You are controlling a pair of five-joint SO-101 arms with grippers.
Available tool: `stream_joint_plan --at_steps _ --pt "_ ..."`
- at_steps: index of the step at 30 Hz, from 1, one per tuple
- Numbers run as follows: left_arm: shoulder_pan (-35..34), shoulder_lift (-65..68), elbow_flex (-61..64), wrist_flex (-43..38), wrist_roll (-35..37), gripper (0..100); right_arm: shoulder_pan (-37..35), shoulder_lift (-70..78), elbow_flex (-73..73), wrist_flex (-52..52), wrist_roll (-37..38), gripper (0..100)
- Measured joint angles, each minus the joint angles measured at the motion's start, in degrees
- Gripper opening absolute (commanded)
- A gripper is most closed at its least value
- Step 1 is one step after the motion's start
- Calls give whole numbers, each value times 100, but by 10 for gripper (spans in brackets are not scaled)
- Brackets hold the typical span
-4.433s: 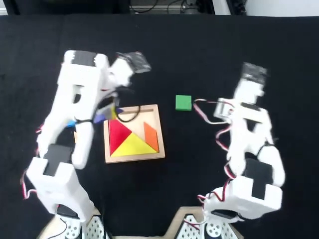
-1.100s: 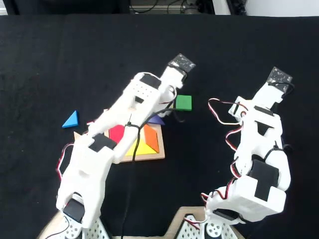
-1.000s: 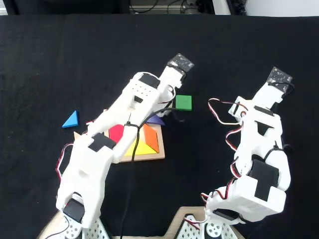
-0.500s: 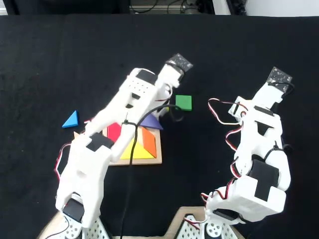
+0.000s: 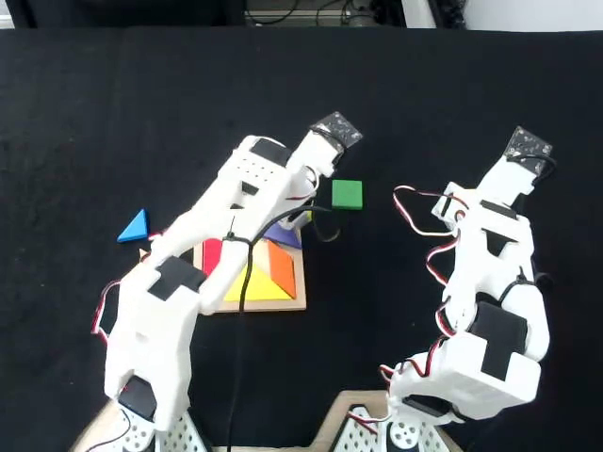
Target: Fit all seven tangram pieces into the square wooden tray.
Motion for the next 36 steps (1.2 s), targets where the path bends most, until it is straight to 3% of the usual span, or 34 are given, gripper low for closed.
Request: stream_joint_plan --at_steps 5,10,19,27,30,36 --pt "-9 -26 70 18 -290 163 0 0 0 0 0 11" --pt "-79 -88 70 554 -844 166 0 0 0 0 0 11" --pt "-132 -695 105 941 -932 166 0 0 0 0 0 11" --pt "-853 -1152 607 1011 -1152 163 0 0 0 0 0 11" --pt "-888 -1152 1222 835 -1363 162 0 0 0 0 0 11" --pt "-914 -1248 2198 -343 -1459 166 0 0 0 0 0 11"
